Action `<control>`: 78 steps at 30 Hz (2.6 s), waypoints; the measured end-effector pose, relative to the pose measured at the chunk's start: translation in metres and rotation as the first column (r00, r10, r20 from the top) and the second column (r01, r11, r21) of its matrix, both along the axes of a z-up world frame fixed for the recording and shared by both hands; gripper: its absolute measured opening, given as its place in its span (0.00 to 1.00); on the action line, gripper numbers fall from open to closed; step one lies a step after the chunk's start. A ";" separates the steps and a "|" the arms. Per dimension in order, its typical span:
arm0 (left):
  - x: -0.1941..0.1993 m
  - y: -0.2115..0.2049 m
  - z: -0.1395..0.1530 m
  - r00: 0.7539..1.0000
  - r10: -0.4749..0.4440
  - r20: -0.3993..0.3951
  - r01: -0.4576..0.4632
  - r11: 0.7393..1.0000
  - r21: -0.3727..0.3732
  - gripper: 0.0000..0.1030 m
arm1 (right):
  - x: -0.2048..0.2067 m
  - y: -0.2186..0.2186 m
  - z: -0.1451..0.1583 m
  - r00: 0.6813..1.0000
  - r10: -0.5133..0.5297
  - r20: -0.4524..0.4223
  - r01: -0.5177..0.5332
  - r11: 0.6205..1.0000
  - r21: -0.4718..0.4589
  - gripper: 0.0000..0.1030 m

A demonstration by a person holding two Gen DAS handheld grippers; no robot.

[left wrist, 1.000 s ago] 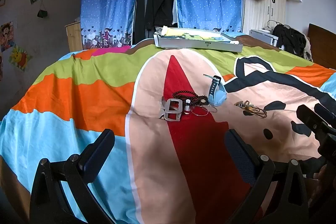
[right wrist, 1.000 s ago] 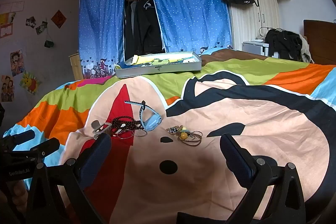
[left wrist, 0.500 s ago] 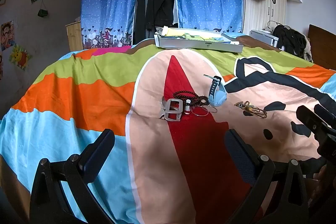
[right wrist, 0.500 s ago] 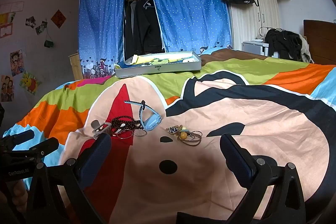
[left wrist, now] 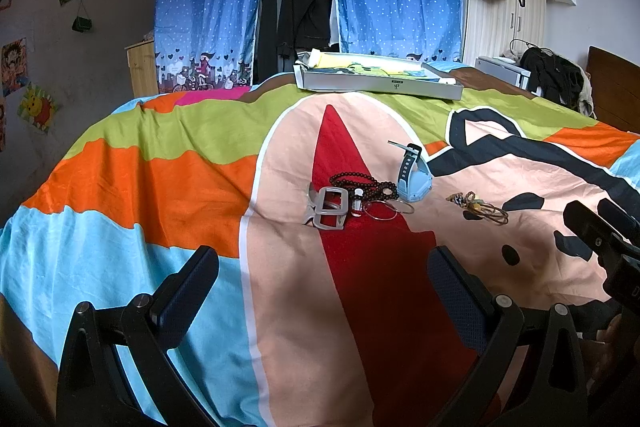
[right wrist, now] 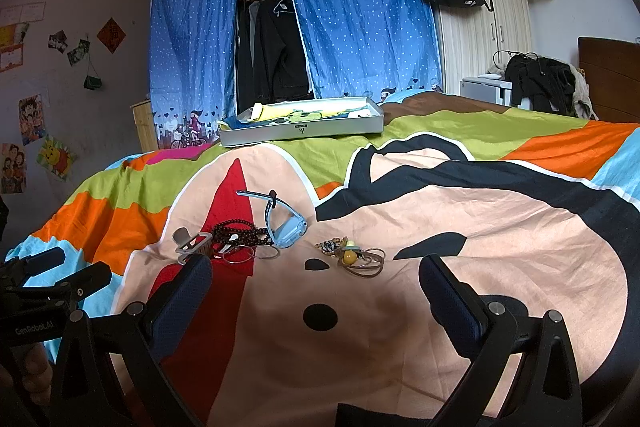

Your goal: Organize jewelry

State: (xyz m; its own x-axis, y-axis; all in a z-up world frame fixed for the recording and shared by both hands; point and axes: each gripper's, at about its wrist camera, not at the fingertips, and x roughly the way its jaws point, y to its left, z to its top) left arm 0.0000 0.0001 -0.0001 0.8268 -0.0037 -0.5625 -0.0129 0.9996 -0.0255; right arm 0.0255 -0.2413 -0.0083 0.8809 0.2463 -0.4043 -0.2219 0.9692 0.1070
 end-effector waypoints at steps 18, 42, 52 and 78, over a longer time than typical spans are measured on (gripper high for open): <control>0.000 0.000 0.000 1.000 -0.001 0.000 0.001 1.000 0.001 0.99 | 0.000 0.000 0.000 1.000 0.000 -0.002 0.000 1.000 -0.001 1.00; 0.000 0.000 0.000 1.000 -0.002 -0.003 0.002 1.000 -0.002 0.99 | 0.000 0.001 0.000 1.000 0.004 -0.002 -0.004 1.000 -0.004 1.00; 0.000 0.000 0.000 1.000 -0.001 -0.004 0.001 1.000 -0.003 0.99 | 0.000 0.000 0.000 1.000 0.004 -0.004 -0.004 1.000 -0.006 1.00; 0.007 -0.001 -0.010 0.999 0.030 -0.035 -0.029 1.000 0.011 0.99 | 0.010 0.004 -0.010 0.997 -0.009 -0.076 0.008 1.000 -0.024 1.00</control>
State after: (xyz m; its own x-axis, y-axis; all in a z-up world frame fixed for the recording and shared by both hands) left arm 0.0069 -0.0011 -0.0103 0.8062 0.0263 -0.5911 -0.0432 0.9990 -0.0145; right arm 0.0356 -0.2371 -0.0185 0.8496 0.2286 -0.4754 -0.2058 0.9734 0.1004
